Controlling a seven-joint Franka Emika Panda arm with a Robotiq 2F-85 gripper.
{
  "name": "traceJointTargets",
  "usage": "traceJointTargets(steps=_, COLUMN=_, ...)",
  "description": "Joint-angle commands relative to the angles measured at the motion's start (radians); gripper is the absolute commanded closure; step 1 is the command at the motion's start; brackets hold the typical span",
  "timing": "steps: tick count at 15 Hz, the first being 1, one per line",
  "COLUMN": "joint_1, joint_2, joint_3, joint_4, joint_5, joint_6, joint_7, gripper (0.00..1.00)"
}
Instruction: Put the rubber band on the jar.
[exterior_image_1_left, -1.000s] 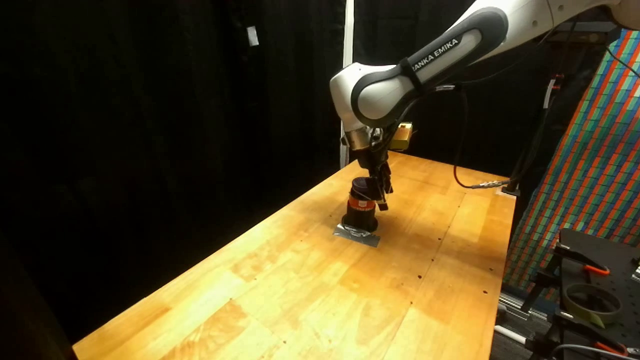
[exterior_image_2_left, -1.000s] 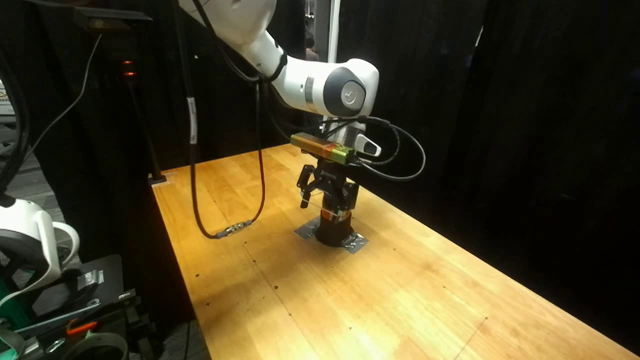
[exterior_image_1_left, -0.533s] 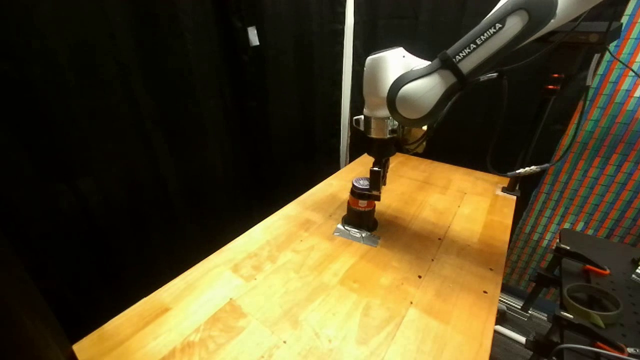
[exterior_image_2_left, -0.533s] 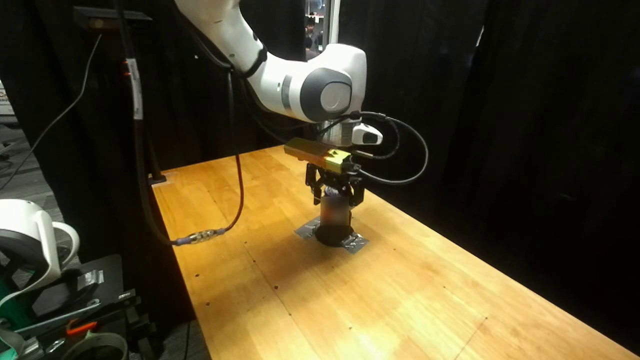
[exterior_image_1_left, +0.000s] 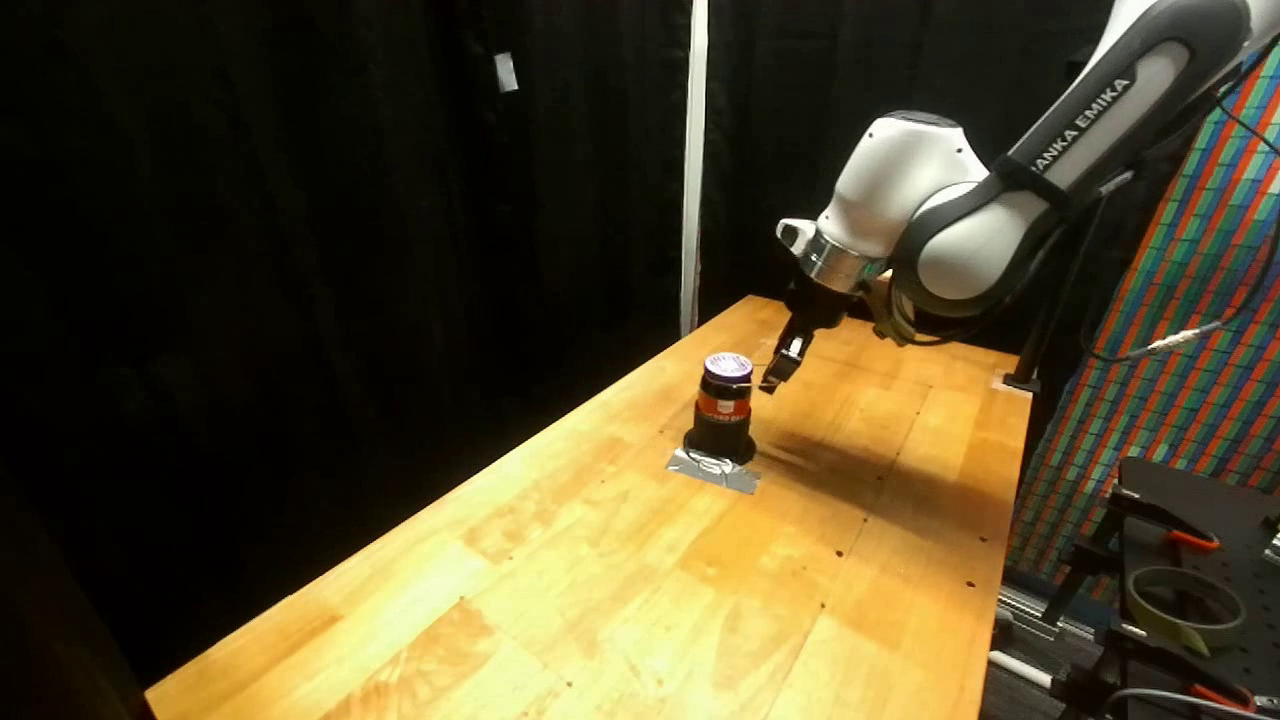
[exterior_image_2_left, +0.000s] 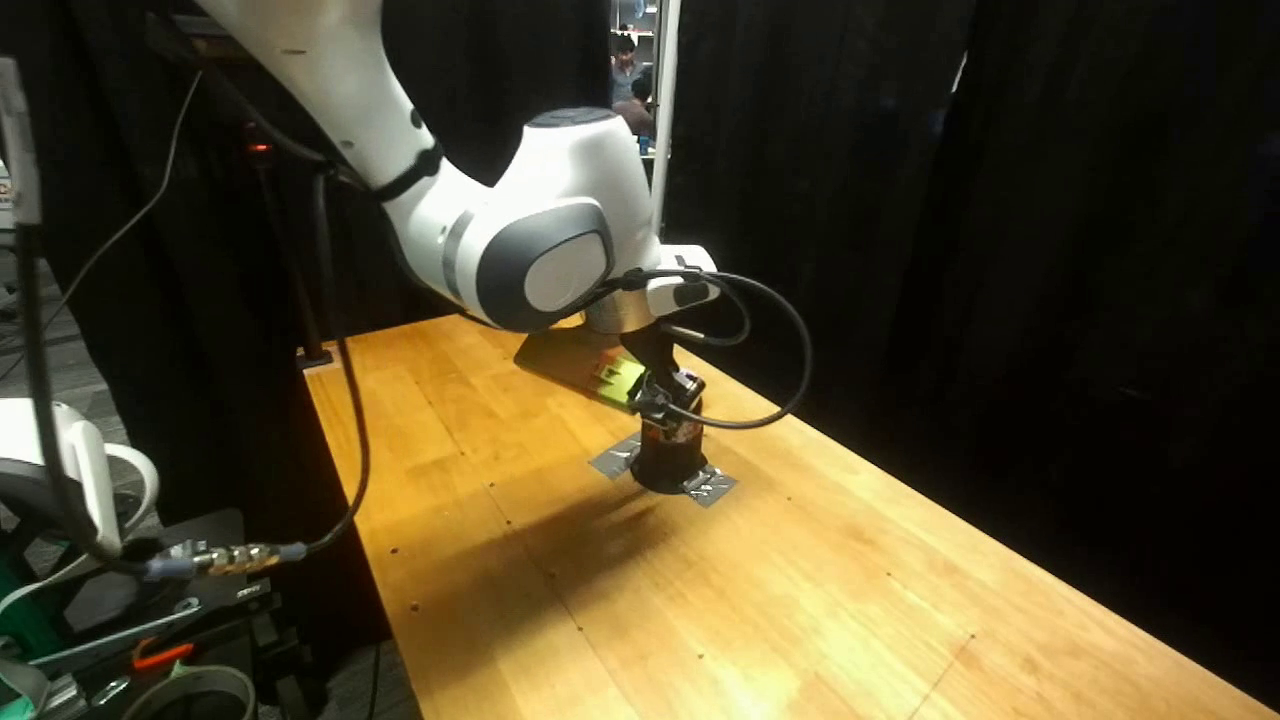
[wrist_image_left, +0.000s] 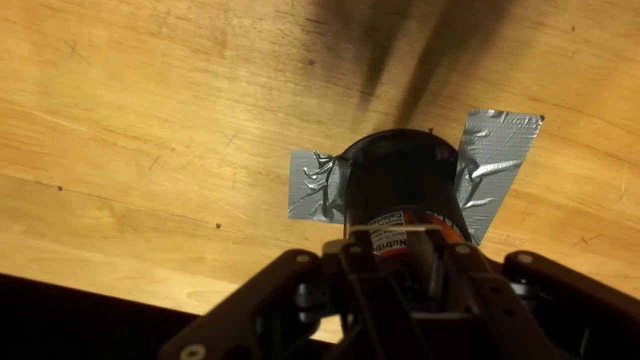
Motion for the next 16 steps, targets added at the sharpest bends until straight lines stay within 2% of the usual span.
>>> traceJointTargets(steps=1, joint_1=0.006, joint_2=-0.137, joint_3=-0.05, joint_4=-0.247, joint_5=-0.062, joint_6=0.279, joint_7=-0.005, gripper=0.89)
traceJointTargets(steps=3, joint_1=0.06, joint_2=-0.142, joint_3=-0.133, joint_4=-0.332, joint_5=-0.099, joint_6=0.449, joint_7=-0.015, gripper=0.9)
traceJointTargets(steps=4, joint_1=0.097, joint_2=-0.137, joint_3=-0.182, joint_4=-0.368, joint_5=-0.087, joint_6=0.534, joint_7=-0.051, gripper=0.88)
traceJointTargets(steps=6, joint_1=0.141, joint_2=-0.106, joint_3=-0.22, joint_4=-0.425, joint_5=-0.013, joint_6=0.708, joint_7=-0.138, gripper=0.85)
traceJointTargets(steps=8, joint_1=0.148, joint_2=-0.067, joint_3=-0.207, joint_4=-0.466, joint_5=0.008, joint_6=0.873, joint_7=-0.165, gripper=0.85)
traceJointTargets(steps=9, joint_1=0.111, joint_2=-0.041, joint_3=-0.159, joint_4=-0.482, joint_5=0.012, joint_6=0.951, joint_7=-0.178, gripper=0.86)
traceJointTargets(steps=12, joint_1=0.095, joint_2=0.07, joint_3=-0.112, joint_4=-0.5, joint_5=-0.024, joint_6=1.173, joint_7=-0.176, gripper=0.87)
traceJointTargets(steps=15, joint_1=0.11, joint_2=0.192, joint_3=-0.091, joint_4=-0.483, joint_5=-0.008, joint_6=1.383, joint_7=-0.21, gripper=0.87)
traceJointTargets(steps=16, joint_1=0.115, joint_2=0.085, joint_3=-0.089, joint_4=-0.442, joint_5=-0.015, joint_6=1.258, joint_7=-0.205, gripper=0.86)
